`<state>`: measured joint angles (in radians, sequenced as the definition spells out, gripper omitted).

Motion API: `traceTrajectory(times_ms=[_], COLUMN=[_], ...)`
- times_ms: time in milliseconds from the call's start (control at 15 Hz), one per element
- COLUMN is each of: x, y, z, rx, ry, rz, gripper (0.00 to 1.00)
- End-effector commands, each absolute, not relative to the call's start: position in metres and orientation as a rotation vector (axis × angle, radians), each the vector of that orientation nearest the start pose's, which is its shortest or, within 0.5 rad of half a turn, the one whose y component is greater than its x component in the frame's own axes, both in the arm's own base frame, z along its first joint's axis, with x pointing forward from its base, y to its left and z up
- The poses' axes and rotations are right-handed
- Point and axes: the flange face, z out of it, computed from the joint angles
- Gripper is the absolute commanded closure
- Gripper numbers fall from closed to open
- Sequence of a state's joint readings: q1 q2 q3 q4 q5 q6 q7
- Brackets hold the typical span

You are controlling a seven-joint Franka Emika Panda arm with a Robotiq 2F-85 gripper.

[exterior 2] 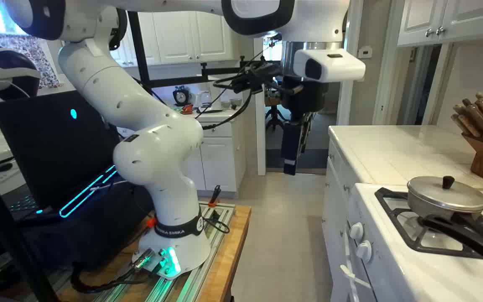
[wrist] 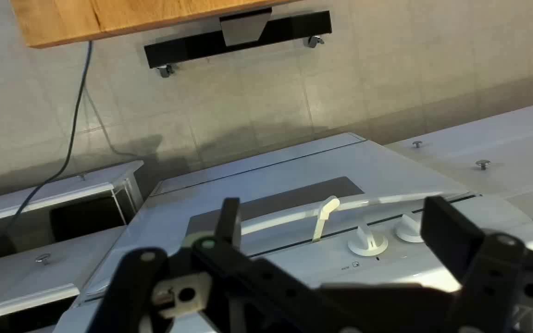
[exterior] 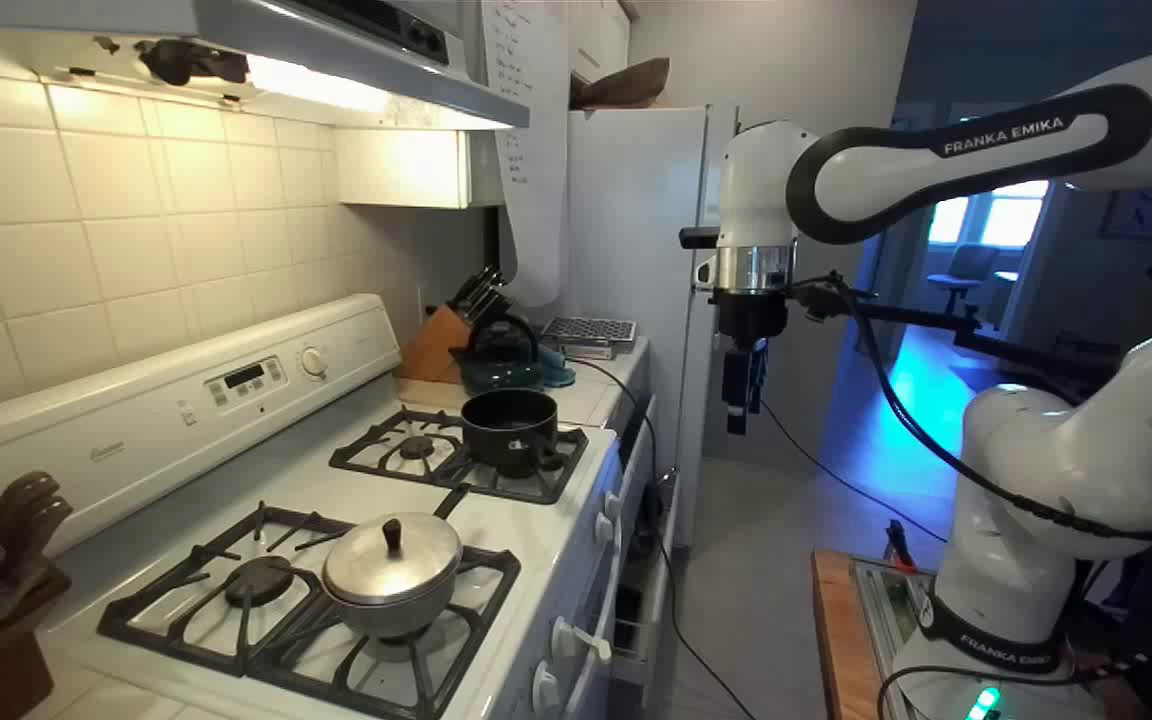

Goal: Put the pot on the stove plate in front of it

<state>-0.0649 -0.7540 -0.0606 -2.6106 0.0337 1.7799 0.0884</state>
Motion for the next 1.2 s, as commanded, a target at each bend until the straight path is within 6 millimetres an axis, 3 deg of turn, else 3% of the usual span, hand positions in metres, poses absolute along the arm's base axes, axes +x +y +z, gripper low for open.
traceTrajectory(times_ms=[0, 667, 867, 1133], x=[0.313, 0.313, 0.325, 0.343], y=[-0.037, -0.037, -0.048, -0.049], z=[0.478, 0.478, 0.473, 0.470], rx=[-3.048, -3.048, -3.020, -3.006], ry=[0.312, 0.312, 0.359, 0.204], rz=[0.119, 0.119, 0.121, 0.051], gripper=[0.00, 0.00, 0.00, 0.00])
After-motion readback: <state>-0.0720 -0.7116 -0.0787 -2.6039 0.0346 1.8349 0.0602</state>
